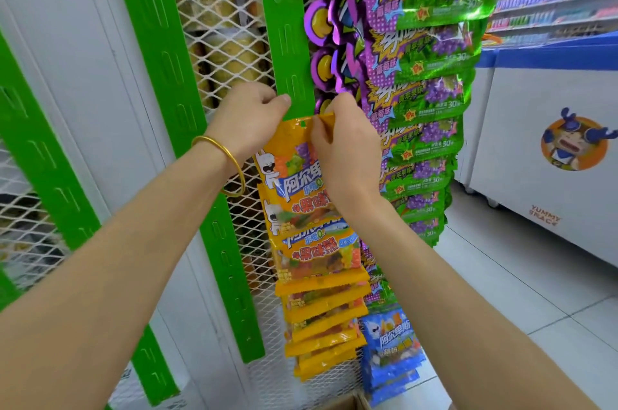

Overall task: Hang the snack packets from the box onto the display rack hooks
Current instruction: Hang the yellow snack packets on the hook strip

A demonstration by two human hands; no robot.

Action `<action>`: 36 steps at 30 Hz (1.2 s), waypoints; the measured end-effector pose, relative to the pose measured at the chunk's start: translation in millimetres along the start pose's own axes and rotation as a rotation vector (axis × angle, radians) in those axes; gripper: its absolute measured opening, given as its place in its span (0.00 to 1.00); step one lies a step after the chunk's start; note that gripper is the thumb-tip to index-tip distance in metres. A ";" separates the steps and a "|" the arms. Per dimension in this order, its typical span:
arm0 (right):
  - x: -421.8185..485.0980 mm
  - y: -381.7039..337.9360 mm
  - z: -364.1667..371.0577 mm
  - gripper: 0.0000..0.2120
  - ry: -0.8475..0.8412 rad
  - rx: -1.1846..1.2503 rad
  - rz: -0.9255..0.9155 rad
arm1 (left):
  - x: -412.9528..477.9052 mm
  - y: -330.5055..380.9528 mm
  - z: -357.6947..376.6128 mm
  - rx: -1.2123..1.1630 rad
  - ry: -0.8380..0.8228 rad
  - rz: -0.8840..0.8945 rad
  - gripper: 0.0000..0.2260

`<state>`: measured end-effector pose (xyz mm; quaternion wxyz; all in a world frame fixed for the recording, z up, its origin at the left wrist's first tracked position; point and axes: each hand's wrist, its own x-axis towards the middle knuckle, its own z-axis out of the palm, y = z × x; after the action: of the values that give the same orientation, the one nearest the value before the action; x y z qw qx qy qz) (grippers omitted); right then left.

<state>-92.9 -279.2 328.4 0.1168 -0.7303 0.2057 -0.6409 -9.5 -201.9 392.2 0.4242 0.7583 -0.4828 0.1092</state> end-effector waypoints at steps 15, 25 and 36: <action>-23.9 6.6 -15.3 0.12 -0.142 -0.061 0.033 | -29.7 -17.5 5.3 -0.179 -0.006 0.032 0.08; -77.4 6.8 -42.4 0.18 -0.044 -0.289 -0.085 | -100.8 -46.8 18.8 0.038 0.335 0.224 0.13; -274.7 54.6 -30.8 0.10 -0.845 -0.110 0.098 | -279.4 -166.2 105.6 -0.024 -0.171 0.018 0.11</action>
<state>-157.3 -201.1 65.4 0.1820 -0.9231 0.2081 -0.2672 -40.7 -73.4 77.0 0.3896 0.7554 -0.5251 0.0419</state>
